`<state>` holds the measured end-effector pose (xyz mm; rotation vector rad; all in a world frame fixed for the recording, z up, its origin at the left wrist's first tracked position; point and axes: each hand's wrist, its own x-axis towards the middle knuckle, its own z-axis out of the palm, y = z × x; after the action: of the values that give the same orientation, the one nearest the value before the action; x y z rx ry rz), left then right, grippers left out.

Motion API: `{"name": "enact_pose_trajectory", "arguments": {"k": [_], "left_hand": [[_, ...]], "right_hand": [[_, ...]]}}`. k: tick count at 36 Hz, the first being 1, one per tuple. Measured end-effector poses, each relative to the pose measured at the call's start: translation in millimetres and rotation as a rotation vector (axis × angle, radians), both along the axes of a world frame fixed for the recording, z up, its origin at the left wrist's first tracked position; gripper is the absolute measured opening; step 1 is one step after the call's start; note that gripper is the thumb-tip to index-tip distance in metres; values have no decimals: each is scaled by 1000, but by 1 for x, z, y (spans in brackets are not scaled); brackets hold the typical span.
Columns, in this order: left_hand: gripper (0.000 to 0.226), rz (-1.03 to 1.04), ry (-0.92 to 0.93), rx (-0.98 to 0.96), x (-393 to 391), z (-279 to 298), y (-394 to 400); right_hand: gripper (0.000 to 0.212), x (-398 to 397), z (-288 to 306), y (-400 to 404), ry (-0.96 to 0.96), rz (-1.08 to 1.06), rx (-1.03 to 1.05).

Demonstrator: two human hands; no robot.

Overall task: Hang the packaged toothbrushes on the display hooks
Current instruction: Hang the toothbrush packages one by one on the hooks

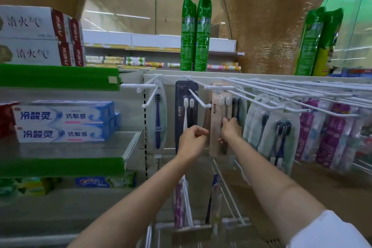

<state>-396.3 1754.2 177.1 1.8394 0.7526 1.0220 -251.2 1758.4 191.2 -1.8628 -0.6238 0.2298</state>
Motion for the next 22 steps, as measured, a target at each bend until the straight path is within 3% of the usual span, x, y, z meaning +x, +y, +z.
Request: {"name": "enact_pose_trajectory", "arguments": {"k": [6, 9, 13, 15, 20, 22], "left_hand": [[18, -8, 10, 21, -8, -3, -5], [18, -21, 26, 25, -12, -4, -11], [14, -20, -2, 15, -14, -6, -20], [16, -11, -11, 19, -15, -6, -25], [19, -121, 2, 48, -7, -5, -41], [26, -170, 49, 72, 2, -3, -49]], "right_hand": [[72, -23, -5, -16, 221, 104, 53], [68, -44, -6, -31, 278, 222, -19], [39, -67, -6, -62, 186, 339, -87], [33, -76, -2, -85, -40, 309, -117], [18, -90, 0, -148, -242, 378, 92], [16, -84, -3, -165, -337, 304, 153]]}}
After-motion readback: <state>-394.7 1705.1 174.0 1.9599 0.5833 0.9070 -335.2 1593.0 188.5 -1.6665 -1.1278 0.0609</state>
